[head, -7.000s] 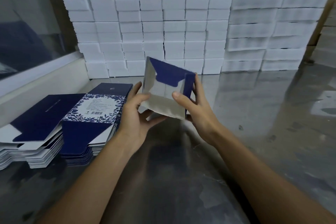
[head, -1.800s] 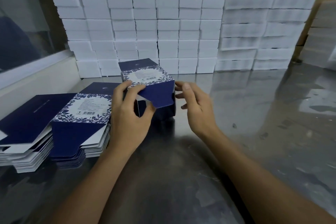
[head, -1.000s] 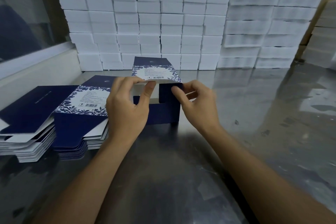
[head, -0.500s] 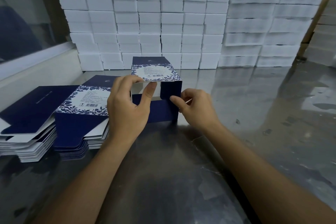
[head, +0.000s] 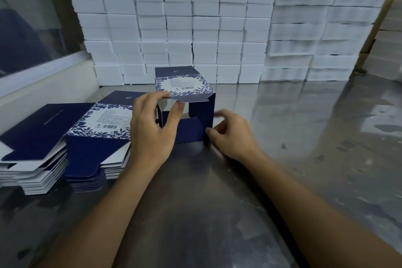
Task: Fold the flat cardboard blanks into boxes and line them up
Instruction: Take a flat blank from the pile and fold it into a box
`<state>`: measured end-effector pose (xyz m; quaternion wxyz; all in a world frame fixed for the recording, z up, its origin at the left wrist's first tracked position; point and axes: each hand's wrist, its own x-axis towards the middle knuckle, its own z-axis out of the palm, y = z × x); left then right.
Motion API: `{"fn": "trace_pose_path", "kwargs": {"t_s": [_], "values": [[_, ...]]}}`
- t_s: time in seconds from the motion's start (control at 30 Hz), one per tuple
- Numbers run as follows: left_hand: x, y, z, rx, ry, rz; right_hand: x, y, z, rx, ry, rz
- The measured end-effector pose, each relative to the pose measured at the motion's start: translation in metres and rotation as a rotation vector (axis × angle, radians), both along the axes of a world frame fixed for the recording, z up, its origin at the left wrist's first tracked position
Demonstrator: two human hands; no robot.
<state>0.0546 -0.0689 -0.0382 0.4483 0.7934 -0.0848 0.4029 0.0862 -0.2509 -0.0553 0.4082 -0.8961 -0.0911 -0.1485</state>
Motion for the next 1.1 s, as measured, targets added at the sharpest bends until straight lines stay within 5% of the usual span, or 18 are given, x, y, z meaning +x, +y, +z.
{"fn": "trace_pose_path", "kwargs": {"t_s": [0.13,0.3,0.57,0.83,1.1], "values": [[-0.002,-0.002,0.0,-0.015,0.054,-0.116,-0.004,0.006,0.004,0.276,-0.17,0.118],[-0.003,-0.004,-0.003,-0.113,0.066,-0.251,-0.004,0.003,0.014,0.388,-0.363,-0.025],[0.006,-0.001,-0.008,0.144,0.007,-0.013,-0.013,0.007,0.023,0.342,-0.487,-0.069],[0.006,0.003,-0.007,0.171,-0.041,0.028,-0.014,0.009,0.022,0.332,-0.484,-0.062],[0.015,0.01,-0.021,0.36,0.232,-0.053,-0.01,0.004,0.022,0.365,-0.452,-0.096]]}}
